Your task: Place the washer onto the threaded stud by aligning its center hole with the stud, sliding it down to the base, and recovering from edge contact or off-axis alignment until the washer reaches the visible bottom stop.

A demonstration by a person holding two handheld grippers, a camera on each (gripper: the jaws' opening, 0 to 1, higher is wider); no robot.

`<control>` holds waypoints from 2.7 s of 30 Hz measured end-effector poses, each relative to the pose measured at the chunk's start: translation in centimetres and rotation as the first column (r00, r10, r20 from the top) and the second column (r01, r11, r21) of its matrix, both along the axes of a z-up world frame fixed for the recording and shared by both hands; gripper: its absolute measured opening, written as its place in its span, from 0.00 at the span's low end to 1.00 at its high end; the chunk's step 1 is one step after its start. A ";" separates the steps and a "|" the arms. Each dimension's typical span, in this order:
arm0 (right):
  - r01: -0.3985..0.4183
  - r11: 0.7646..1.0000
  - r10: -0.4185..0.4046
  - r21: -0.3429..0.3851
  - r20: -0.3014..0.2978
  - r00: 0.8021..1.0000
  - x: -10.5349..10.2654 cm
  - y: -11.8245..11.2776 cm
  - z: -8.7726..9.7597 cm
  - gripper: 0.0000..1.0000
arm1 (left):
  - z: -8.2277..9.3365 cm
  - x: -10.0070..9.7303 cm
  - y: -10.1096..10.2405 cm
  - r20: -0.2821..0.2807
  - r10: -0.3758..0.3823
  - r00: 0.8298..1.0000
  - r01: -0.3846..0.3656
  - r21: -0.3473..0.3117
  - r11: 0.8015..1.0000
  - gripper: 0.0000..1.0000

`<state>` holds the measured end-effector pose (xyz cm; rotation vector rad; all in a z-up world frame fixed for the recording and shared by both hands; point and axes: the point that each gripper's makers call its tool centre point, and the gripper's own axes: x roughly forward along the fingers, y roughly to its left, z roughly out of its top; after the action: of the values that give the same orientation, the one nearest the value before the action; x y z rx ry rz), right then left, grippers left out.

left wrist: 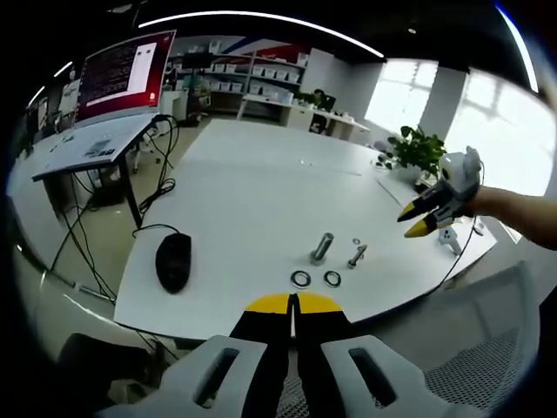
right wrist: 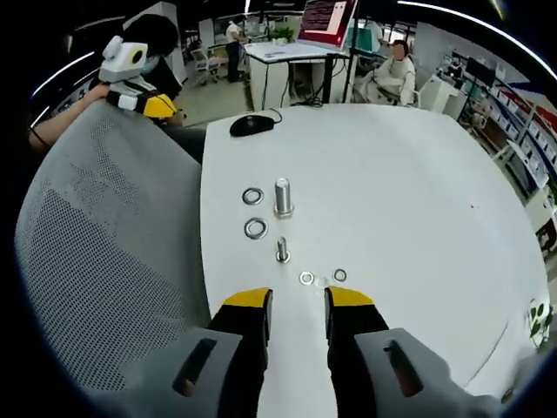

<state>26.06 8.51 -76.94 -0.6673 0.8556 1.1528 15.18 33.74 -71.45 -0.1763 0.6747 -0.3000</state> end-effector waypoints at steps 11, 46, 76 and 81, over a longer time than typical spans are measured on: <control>-0.082 0.992 0.077 -0.096 -0.051 0.996 0.6 1.0 -4.8 0.25 | -0.3 0.1 0.3 -0.005 -0.007 1.000 0.007 0.009 1.000 0.00; -0.119 0.967 0.101 -0.227 -0.088 0.991 3.6 0.9 -9.5 0.20 | 0.1 0.2 0.3 0.009 0.020 1.000 -0.019 -0.017 1.000 0.00; -0.172 0.924 0.142 -0.340 -0.109 0.984 4.3 1.5 -9.9 0.20 | -0.2 0.4 0.6 -0.006 0.020 1.000 -0.020 -0.016 1.000 0.00; -0.160 0.930 0.133 -0.332 -0.103 0.986 4.4 1.2 -9.9 0.20 | -0.3 0.3 0.5 -0.010 0.014 1.000 -0.014 -0.011 1.000 0.00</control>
<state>30.49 9.70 -86.86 -0.9884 1.1014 1.1816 15.50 34.20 -71.76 -0.1931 0.6811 -0.2894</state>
